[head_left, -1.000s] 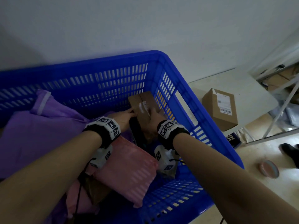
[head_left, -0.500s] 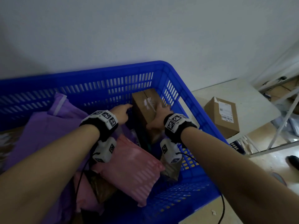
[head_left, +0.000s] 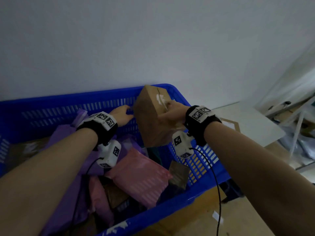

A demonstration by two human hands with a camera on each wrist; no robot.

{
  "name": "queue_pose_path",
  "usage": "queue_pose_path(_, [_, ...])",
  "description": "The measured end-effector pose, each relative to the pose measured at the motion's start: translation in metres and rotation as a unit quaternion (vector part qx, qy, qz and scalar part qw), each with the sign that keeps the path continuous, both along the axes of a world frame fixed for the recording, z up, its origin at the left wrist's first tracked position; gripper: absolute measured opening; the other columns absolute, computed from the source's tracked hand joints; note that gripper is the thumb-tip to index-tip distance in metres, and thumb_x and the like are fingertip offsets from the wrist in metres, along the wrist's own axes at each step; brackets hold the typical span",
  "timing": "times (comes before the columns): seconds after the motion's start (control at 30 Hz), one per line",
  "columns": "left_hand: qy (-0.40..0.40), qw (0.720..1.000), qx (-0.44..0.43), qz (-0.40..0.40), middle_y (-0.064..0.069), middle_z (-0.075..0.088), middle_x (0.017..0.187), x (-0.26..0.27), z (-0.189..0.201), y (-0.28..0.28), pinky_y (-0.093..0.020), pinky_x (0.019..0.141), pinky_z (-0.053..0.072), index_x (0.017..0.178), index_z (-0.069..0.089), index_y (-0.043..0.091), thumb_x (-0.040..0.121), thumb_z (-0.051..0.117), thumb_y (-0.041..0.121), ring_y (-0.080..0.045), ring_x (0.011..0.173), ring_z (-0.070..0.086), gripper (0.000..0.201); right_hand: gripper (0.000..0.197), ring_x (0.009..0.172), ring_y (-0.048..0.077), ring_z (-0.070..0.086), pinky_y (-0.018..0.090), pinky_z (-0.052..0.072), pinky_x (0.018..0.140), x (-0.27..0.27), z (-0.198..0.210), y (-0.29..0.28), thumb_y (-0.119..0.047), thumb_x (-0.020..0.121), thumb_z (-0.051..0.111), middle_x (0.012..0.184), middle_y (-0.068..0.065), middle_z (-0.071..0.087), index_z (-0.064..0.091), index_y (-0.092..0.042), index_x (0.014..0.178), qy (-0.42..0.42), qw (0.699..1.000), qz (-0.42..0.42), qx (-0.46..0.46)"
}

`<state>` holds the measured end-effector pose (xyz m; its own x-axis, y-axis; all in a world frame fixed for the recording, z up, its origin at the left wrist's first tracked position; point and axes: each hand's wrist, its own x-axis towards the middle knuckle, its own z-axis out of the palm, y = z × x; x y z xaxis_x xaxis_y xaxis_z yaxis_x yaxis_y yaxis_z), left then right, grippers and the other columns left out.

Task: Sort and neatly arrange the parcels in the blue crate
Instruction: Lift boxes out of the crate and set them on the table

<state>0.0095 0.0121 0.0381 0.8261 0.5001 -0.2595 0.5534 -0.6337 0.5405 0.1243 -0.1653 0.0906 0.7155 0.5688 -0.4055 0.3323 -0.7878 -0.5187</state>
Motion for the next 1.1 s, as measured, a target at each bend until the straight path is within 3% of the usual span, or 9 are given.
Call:
queue_pose_path(0.13, [-0.010,0.999,-0.014,0.033,-0.017,0.044,0.143,-0.020,0.009,-0.001,-0.036,0.101,0.041,0.147,0.026,0.005,0.098,0.046,0.033,-0.031,0.127,0.048,0.060,0.070,0.095,0.018,0.051,0.032,0.048,0.075,-0.011,0.012,-0.011,-0.033,0.081,0.070,0.128,0.004,0.048,0.036,-0.018,0.141,0.075,0.994,-0.031,0.071])
queue_pose_path(0.23, [-0.025,0.998,-0.034,0.055,-0.017,0.043,0.144,-0.034,0.012,0.002,-0.035,0.102,0.040,0.146,0.029,0.006,0.097,0.046,0.035,-0.031,0.128,0.048,0.059,0.064,0.086,0.019,0.056,0.036,0.053,0.063,-0.021,0.009,-0.013,-0.034,0.077,0.072,0.114,0.004,0.052,0.043,-0.018,0.131,0.136,0.982,-0.071,0.108])
queue_pose_path(0.3, [-0.043,0.995,-0.059,0.068,-0.015,0.046,0.143,-0.043,0.015,0.004,-0.038,0.101,0.042,0.146,0.031,0.008,0.097,0.045,0.037,-0.030,0.126,0.050,0.058,0.074,0.100,0.027,0.058,0.047,0.055,0.077,-0.022,0.003,-0.013,-0.041,0.065,0.076,0.119,0.006,0.056,0.048,-0.019,0.130,0.183,0.969,-0.100,0.129])
queue_pose_path(0.43, [-0.083,0.979,-0.155,0.102,-0.009,0.058,0.119,-0.058,0.022,0.003,-0.042,0.089,0.047,0.133,0.048,0.009,0.099,0.042,0.035,-0.029,0.103,0.058,0.043,0.052,0.107,0.031,0.054,0.049,0.049,0.089,-0.025,-0.003,-0.020,-0.039,0.082,0.065,0.108,0.009,0.056,0.045,-0.019,0.125,0.269,0.938,-0.124,0.180])
queue_pose_path(0.57, [-0.146,0.951,-0.241,0.129,-0.010,0.062,0.108,-0.063,0.031,0.001,-0.041,0.078,0.052,0.108,0.065,0.009,0.096,0.050,0.029,-0.026,0.086,0.061,0.027,0.056,0.105,0.038,0.054,0.045,0.051,0.067,-0.031,-0.005,-0.024,-0.043,0.086,0.058,0.126,0.020,0.047,0.037,-0.023,0.133,0.374,0.891,-0.119,0.227])
queue_pose_path(0.67, [-0.196,0.922,-0.295,0.156,-0.011,0.063,0.102,-0.064,0.044,-0.002,-0.045,0.086,0.051,0.094,0.064,0.010,0.094,0.054,0.033,-0.029,0.089,0.061,0.025,0.055,0.105,0.041,0.053,0.046,0.050,0.068,-0.031,-0.005,-0.024,-0.048,0.086,0.054,0.125,0.018,0.046,0.043,-0.021,0.133,0.395,0.874,-0.112,0.260])
queue_pose_path(0.8, [-0.215,0.915,-0.311,0.143,-0.003,0.064,0.097,-0.063,0.060,-0.005,-0.045,0.090,0.049,0.099,0.064,0.016,0.094,0.048,0.045,-0.026,0.091,0.060,0.034,0.057,0.109,0.044,0.053,0.055,0.049,0.083,-0.025,0.002,-0.028,-0.054,0.086,0.053,0.122,0.021,0.049,0.049,-0.016,0.128,0.404,0.863,-0.103,0.286])
queue_pose_path(0.97, [-0.233,0.908,-0.332,0.105,-0.001,0.064,0.100,-0.055,0.082,-0.014,-0.042,0.082,0.050,0.106,0.063,0.020,0.093,0.044,0.051,-0.025,0.088,0.061,0.039,0.056,0.098,0.038,0.056,0.055,0.050,0.084,-0.016,0.019,-0.036,-0.057,0.085,0.052,0.109,0.019,0.052,0.051,-0.014,0.121,0.396,0.853,-0.113,0.320])
queue_pose_path(1.1, [-0.266,0.898,-0.344,0.072,-0.004,0.061,0.100,-0.043,0.101,-0.021,-0.030,0.066,0.051,0.118,0.058,0.016,0.100,0.035,0.027,-0.019,0.080,0.059,0.031,0.063,0.103,0.039,0.056,0.052,0.055,0.084,-0.007,0.033,-0.048,-0.061,0.088,0.046,0.110,0.017,0.053,0.050,-0.012,0.128,0.403,0.825,-0.134,0.372])
